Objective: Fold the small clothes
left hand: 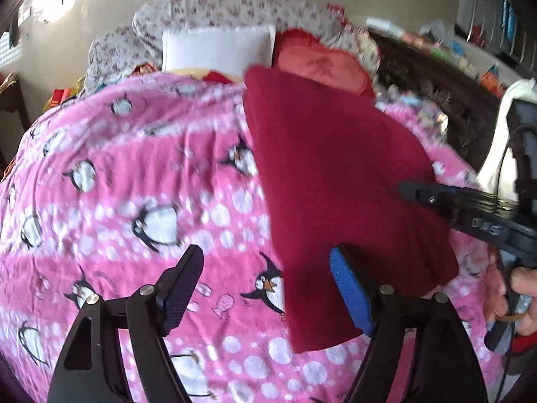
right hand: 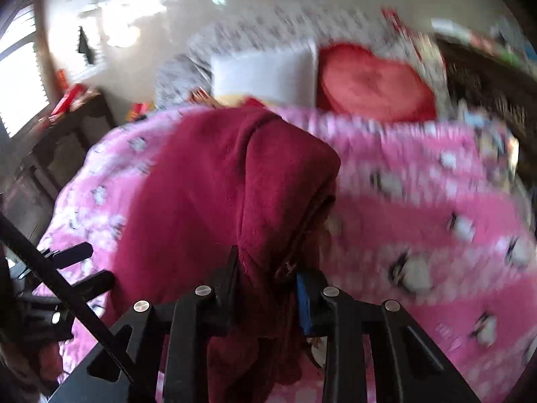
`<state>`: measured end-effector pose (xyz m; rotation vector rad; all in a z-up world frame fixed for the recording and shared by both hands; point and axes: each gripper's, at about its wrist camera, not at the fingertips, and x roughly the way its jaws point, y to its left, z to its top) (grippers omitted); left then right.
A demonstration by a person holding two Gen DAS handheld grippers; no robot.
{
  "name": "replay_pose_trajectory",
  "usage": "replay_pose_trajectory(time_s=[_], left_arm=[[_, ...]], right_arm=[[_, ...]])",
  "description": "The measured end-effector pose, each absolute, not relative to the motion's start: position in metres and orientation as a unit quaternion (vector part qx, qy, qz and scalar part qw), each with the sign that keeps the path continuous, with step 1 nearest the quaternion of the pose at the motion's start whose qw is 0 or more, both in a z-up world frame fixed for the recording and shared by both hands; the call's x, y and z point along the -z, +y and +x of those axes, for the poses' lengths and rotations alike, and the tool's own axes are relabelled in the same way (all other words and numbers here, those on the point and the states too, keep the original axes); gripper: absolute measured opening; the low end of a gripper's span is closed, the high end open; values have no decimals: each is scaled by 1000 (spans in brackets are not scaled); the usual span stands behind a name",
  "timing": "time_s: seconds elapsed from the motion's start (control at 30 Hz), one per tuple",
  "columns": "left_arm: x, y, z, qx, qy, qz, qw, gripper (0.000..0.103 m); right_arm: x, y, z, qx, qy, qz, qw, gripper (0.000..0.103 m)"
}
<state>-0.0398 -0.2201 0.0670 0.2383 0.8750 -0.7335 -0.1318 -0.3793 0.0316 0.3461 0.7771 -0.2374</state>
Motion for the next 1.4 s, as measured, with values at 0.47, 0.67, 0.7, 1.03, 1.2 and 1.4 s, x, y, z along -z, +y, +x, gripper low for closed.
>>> replay_pose_trajectory(time_s=[0.47,0.67,0.7,1.03,1.2,1.4], left_arm=[[-87,-261,4,281,379,119,874,82],[-72,-265,8,260,361,116,888,93],[-73,-265,6,262,357,120,888,93],[-81,-221,-42,278,346,105,890,93],[-58,-235,-51,273,363,136,881,93],[-69,-223,-65,264,356,126,887,93]], right_arm=[[-53,-387,-94,158,350,143,912,21],[-27,-408,-49,148,368,130,909,19],[-31,-410,-52,142,370,133,909,19],[-65,-343,-161,82,343,95,931,41],[-7,-350,-153,136,417,100,893,41],[-37,-341,-185,149,359,136,912,45]])
